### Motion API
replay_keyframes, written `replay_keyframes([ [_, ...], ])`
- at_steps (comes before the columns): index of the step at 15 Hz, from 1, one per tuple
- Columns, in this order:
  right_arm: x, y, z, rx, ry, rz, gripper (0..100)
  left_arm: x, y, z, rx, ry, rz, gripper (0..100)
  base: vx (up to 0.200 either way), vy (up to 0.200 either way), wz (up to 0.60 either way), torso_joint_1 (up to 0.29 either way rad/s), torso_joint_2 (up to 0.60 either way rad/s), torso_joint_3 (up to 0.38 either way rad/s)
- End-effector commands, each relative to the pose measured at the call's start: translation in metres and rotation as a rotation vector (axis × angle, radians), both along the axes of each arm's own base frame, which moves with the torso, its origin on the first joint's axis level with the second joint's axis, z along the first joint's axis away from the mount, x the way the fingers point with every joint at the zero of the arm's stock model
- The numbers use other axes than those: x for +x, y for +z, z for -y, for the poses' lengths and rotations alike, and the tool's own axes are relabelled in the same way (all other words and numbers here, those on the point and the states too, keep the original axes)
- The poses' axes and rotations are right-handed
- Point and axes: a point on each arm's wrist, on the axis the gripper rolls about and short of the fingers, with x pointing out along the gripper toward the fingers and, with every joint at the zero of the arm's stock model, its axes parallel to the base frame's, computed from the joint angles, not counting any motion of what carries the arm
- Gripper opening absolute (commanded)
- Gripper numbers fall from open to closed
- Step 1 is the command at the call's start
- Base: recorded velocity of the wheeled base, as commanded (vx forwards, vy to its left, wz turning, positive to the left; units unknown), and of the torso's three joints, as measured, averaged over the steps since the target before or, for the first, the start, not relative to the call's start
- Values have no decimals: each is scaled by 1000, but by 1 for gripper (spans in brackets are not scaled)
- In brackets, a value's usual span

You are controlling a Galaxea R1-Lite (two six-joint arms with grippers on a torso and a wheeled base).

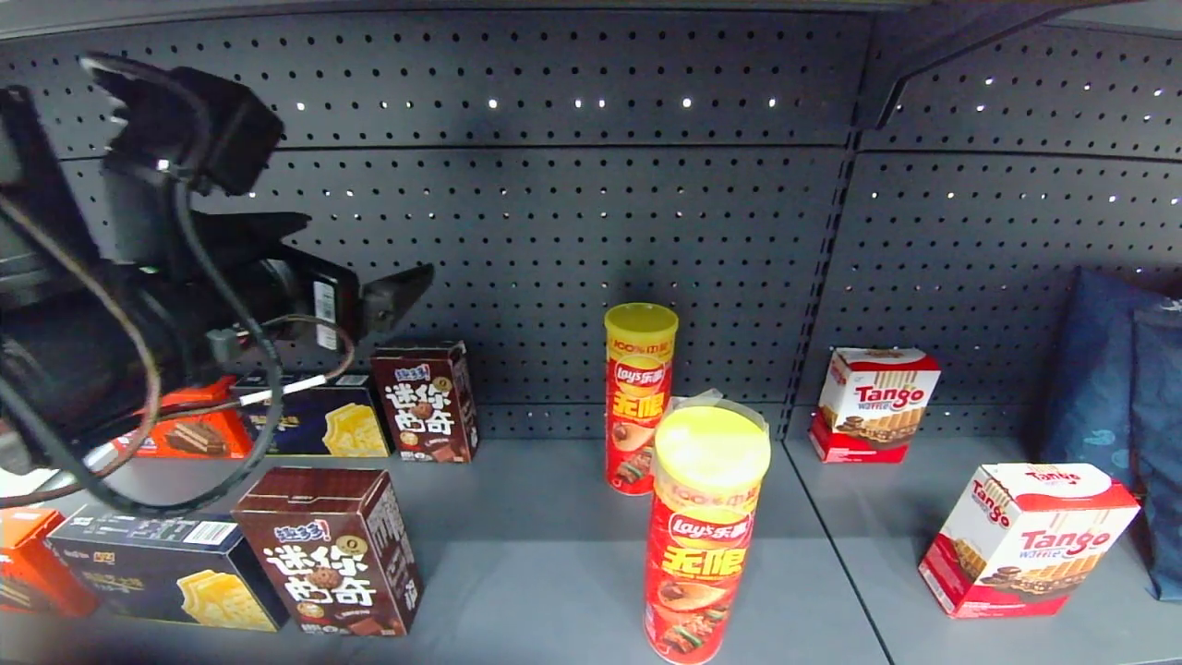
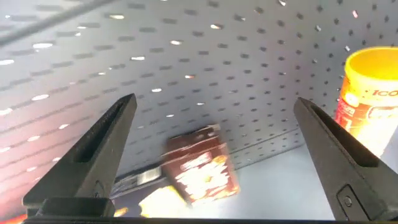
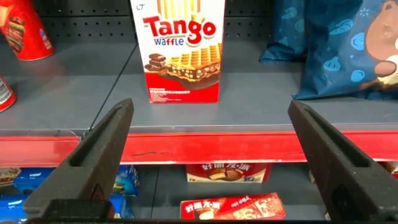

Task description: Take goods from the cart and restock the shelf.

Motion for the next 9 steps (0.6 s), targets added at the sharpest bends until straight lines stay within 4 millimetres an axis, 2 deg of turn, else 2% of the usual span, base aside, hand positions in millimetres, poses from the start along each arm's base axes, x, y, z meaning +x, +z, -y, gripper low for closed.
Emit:
replay_keyframes([
  [1, 0, 0, 0, 0, 0, 1, 100, -48, 6, -22, -27, 14, 68, 100, 0, 0, 0, 0, 0, 0],
  [2, 0, 0, 0, -2, 4, -1, 100, -67, 1, -28, -26, 1, 79, 100, 0, 0, 0, 0, 0, 0],
  [4, 2, 0, 0, -4, 38, -30, 100, -85, -5, -35, -6, -4, 94, 100, 0, 0, 0, 0, 0, 0],
  [7, 1, 0, 0, -7, 40, -16, 100, -115, -28, -49, 1, 17, 90, 100, 0, 0, 0, 0, 0, 0],
  [8, -3, 16, -1, -10, 32, 42, 100, -120, -30, -51, -2, 20, 97, 100, 0, 0, 0, 0, 0, 0],
  [9, -11, 57, 0, -6, 24, 129, 100, -121, -27, -51, -5, 21, 106, 100, 0, 0, 0, 0, 0, 0],
])
